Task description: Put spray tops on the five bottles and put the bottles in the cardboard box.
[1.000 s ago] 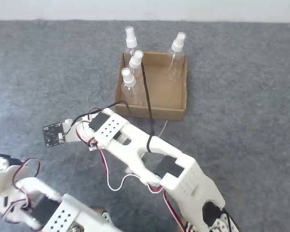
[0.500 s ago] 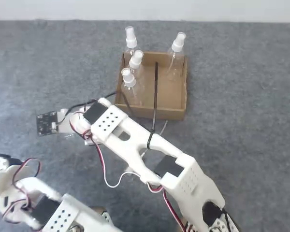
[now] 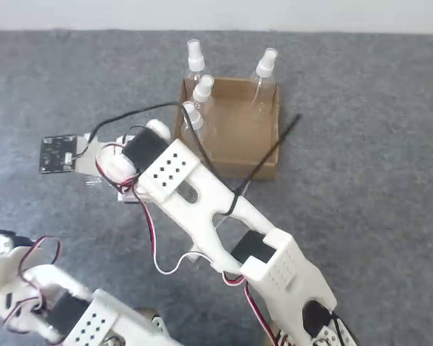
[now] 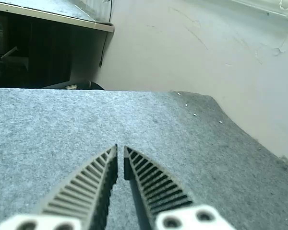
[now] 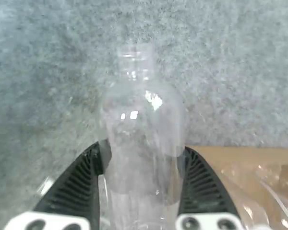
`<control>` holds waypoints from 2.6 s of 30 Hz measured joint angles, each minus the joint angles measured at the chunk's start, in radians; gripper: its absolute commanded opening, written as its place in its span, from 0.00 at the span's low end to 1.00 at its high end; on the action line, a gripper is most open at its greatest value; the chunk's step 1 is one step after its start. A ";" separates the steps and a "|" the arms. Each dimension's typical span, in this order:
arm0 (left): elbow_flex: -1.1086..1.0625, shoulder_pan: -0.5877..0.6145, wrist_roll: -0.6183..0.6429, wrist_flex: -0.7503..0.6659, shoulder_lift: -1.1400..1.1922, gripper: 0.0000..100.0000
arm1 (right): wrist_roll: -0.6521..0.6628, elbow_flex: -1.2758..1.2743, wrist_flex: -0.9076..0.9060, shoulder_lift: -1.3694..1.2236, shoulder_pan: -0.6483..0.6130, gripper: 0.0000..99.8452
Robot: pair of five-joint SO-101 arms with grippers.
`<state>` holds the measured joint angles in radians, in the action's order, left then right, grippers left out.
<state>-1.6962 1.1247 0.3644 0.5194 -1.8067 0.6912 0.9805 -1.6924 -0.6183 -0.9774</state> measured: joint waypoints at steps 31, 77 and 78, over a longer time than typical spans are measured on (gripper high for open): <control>0.000 0.000 0.000 0.000 0.000 0.02 | 0.000 -0.634 -0.063 0.628 0.249 0.04; 0.000 0.000 0.000 0.000 0.000 0.02 | -0.190 -1.827 0.500 1.074 0.799 0.33; 0.000 0.000 0.000 0.000 0.000 0.02 | -0.190 -1.827 0.500 1.074 0.798 0.35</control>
<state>-1.6962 1.1247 0.3644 0.5194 -1.8067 0.5010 -0.8470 -1.1922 0.4557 -0.1795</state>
